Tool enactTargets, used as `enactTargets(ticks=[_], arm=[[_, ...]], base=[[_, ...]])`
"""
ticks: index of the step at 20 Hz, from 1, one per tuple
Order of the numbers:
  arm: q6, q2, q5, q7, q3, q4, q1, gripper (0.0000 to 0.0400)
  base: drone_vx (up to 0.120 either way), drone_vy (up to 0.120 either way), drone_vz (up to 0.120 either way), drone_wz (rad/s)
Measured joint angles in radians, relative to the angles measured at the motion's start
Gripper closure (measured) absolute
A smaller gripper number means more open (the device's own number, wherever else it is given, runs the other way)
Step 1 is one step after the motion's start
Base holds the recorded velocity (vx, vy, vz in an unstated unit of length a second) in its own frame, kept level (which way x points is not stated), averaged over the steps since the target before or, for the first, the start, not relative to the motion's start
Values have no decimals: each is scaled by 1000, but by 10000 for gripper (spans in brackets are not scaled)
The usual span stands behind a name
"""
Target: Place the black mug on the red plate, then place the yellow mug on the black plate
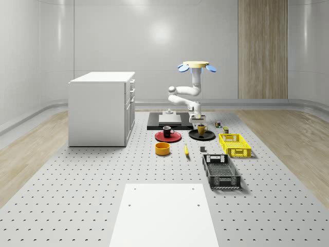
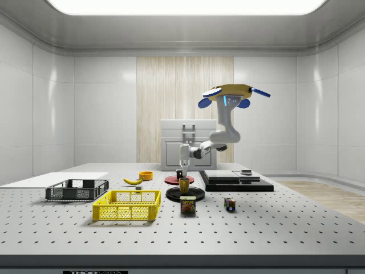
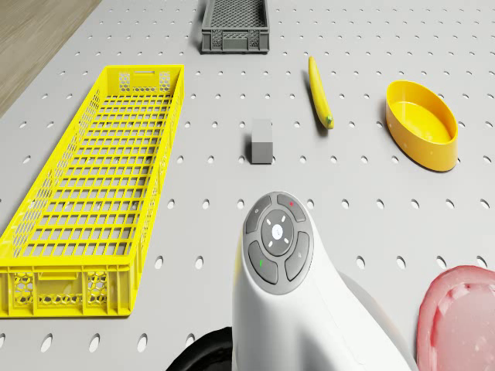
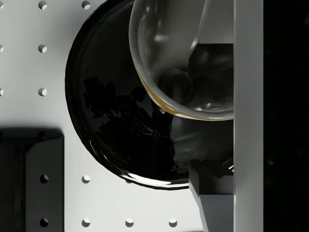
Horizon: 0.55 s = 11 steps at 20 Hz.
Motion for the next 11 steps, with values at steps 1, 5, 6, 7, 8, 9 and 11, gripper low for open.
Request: enactTargets(ticks=[1, 5, 6, 7, 8, 9, 11], arm=[[-4, 0, 5, 0, 6, -3, 2, 83], [-23, -1, 37, -2, 42, -19, 13, 31], [-27, -1, 45, -2, 51, -23, 15, 24], [-31, -1, 51, -3, 58, -26, 17, 19], [-34, -1, 57, -3, 64, -28, 18, 14], [-37, -1, 61, -3, 69, -30, 20, 11], [-40, -1, 67, -3, 76, -32, 21, 7]], base=[[0, 0, 0, 0], [0, 0, 0, 0], [0, 0, 0, 0], [0, 0, 0, 0], [0, 0, 0, 0], [0, 0, 0, 0], [0, 0, 0, 0]])
